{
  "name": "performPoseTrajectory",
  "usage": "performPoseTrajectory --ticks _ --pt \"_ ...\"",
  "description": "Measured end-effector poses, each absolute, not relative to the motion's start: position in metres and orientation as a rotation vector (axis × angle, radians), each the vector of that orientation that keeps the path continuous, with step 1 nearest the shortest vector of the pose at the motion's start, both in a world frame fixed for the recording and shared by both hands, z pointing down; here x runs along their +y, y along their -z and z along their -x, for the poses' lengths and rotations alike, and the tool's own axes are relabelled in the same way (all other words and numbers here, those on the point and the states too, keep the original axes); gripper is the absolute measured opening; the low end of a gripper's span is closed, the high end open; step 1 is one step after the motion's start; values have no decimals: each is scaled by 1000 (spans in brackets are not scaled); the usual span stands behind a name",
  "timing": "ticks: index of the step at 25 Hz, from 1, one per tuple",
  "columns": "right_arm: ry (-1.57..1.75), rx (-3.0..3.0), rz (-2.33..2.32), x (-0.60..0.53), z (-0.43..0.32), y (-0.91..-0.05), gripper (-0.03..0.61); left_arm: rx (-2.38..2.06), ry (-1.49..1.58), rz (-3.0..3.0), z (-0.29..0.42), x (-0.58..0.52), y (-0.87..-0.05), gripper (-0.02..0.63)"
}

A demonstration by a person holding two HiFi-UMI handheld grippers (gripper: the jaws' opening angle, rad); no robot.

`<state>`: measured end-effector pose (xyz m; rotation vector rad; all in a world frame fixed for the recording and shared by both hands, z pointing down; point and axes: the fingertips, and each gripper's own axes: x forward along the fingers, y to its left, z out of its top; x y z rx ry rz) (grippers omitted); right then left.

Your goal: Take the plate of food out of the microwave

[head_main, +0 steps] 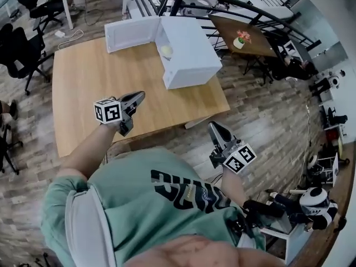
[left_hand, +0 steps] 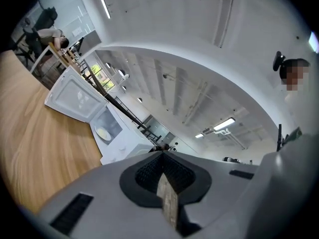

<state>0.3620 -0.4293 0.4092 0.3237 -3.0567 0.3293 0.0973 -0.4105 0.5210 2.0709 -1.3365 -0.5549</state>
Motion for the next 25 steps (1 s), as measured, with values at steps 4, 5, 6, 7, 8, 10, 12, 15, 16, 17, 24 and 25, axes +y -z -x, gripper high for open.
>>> performPoseTrajectory --ticks 4,5,6,7,8,10,12,15,16,17,24,25 --pt "-288 -3046 -226 -447 -337 -412 6 -1370 550 -2023 -86 -433 -533 3" --pt "-284 -3043 -208 -451 -326 -413 6 -1374 542 -2017 -78 -441 -536 3" --pt "-280 -3038 -195 -455 -314 -414 6 -1374 534 -2012 -70 -450 -540 3" --pt "-275 -3032 -188 -459 -300 -416 6 -1368 525 -2010 -60 -460 -544 3" --pt "-270 -3025 -186 -463 -285 -417 6 -1359 517 -2008 -48 -470 -548 3" --pt "-260 -3004 -192 -472 -251 -421 6 -1333 507 -2004 -22 -495 -559 3" --pt "-257 -2985 -202 -481 -214 -426 6 -1300 499 -1992 5 -523 -575 3" --pt "-259 -2978 -235 -498 -164 -433 6 -1259 498 -1959 43 -567 -607 3" --pt "-261 -2974 -247 -504 -151 -434 6 -1246 499 -1948 53 -581 -618 3" --pt "-262 -2967 -256 -509 -139 -436 6 -1232 497 -1940 61 -594 -628 3" --pt "-306 -2857 -332 -525 -116 -469 6 -1154 570 -1879 83 -658 -671 3" --pt "-323 -2843 -349 -527 -118 -474 6 -1148 581 -1856 84 -665 -679 3"
